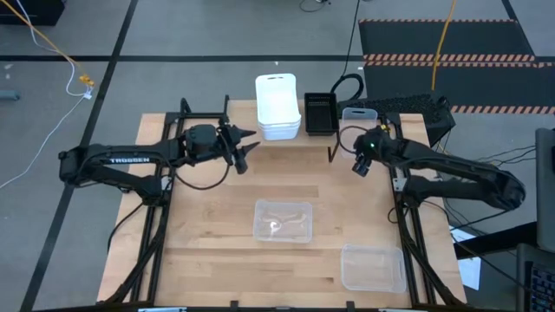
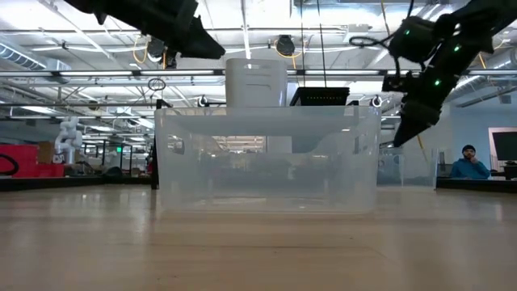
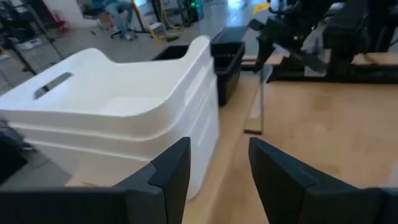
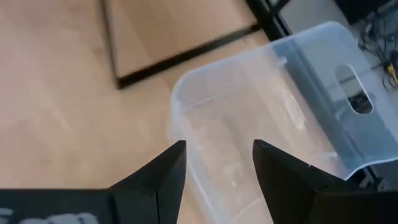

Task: Stack baskets on shelf by color
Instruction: Put the top transparent bin on the shelf

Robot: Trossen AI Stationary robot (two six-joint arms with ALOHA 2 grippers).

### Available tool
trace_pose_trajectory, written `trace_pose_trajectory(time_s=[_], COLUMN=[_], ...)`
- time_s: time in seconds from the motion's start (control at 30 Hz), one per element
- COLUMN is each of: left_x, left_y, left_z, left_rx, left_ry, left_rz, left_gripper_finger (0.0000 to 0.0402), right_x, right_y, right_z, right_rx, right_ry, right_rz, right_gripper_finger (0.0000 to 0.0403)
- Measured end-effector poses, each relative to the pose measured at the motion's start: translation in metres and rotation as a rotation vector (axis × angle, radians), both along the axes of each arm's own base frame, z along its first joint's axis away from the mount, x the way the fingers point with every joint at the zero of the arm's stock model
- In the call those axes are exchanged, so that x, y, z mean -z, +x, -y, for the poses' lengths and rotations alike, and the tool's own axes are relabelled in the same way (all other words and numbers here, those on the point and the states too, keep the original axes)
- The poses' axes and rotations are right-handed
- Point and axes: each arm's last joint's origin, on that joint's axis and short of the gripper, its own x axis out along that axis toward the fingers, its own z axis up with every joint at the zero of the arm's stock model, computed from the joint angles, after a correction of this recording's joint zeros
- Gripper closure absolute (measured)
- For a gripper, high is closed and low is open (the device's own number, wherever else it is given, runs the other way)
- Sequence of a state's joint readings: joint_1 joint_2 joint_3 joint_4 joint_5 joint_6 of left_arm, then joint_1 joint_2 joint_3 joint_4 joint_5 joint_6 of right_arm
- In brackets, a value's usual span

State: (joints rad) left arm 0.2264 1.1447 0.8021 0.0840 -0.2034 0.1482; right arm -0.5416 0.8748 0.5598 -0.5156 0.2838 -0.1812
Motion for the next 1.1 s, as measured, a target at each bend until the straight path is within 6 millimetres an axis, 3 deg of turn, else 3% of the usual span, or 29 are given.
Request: trace_pose_trajectory(time_s=[0.33,0.47,0.57,0.73,0.9,1.1], left_x=[-0.024,-0.025,-0.023,-0.022,-0.021,-0.023], left_y=[-0.023,-0.029,-0.031,-0.033,-0.034,-0.034], left_z=[-0.006,-0.007,-0.009,-0.015,-0.017,-0.017], left_rx=[-0.108,-0.117,-0.123,-0.151,-0.168,-0.167], left_ry=[0.134,0.135,0.140,0.129,0.105,0.112], left_rz=[0.046,0.024,-0.007,-0.018,-0.009,0.009], left_gripper_finger=[0.0236,0.0236,0.0236,0.0236,0.0236,0.0236], right_x=[0.022,0.027,0.028,0.025,0.003,-0.054], right_y=[0.005,0.007,0.007,0.003,0.001,-0.001], right_z=[0.019,0.021,0.021,0.018,0.015,0.009], right_rx=[0.001,-0.033,-0.003,0.032,0.117,0.161], right_ry=[0.058,0.127,0.143,0.175,0.199,0.116], right_rz=[-0.142,-0.128,-0.111,-0.083,0.005,0.129], right_gripper_finger=[0.0225,0.0232,0.0267,0.0383,0.0400,0.0402])
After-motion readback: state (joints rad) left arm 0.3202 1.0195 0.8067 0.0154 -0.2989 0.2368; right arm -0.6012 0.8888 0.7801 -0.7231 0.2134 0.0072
